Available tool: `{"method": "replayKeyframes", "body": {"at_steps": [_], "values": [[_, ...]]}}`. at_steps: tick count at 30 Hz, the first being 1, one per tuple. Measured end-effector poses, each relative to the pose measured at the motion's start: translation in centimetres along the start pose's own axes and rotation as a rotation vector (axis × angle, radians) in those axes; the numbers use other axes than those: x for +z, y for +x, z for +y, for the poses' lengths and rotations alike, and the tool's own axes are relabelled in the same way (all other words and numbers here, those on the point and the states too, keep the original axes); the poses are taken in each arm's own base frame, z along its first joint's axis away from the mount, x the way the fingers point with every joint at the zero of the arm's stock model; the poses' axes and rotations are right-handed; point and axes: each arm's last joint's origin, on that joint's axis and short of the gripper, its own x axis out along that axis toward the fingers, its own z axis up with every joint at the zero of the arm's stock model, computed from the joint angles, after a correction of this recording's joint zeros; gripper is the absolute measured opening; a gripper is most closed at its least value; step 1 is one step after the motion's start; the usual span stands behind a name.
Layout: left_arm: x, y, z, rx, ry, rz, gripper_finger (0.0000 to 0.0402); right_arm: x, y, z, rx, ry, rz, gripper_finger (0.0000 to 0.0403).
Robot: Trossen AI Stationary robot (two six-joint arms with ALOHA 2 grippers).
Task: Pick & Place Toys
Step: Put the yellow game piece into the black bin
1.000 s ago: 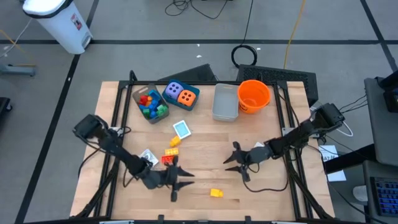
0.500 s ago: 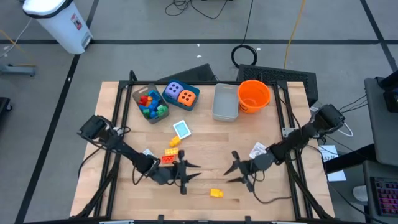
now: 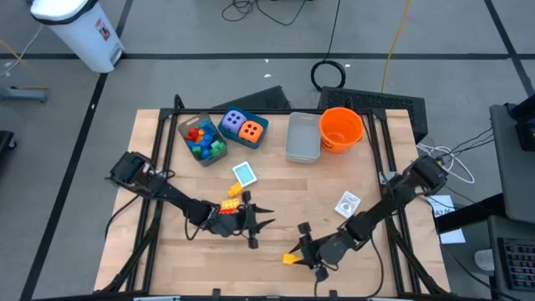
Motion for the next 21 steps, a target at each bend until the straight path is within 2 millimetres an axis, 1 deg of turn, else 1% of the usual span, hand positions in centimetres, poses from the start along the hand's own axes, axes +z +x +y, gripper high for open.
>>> {"method": "replayKeyframes", "body": {"at_steps": [4,7,10,17,21], "values": [[0.0,-0.3,-0.4,-0.018,0.003,-0.002,0.0129,0.6,0.5,0.2,0.047,0.026,0.007,0.015],[0.0,-0.5,-0.7,-0.029,0.006,0.0,0.0129,0.8,0.6,0.1,0.07,0.077,0.009,0.0163],[-0.1,-0.6,-0.9,-0.036,0.009,0.002,0.0129,0.8,0.6,-0.2,0.064,0.1,0.011,0.0185],[-0.3,-0.7,-1.0,-0.037,-0.027,0.024,0.0129,0.7,0.8,-0.9,0.109,0.11,0.038,0.0245],[-0.5,-0.7,-1.0,-0.036,-0.045,0.042,0.0129,0.6,1.0,-1.0,0.11,0.099,0.039,0.0269]]}}
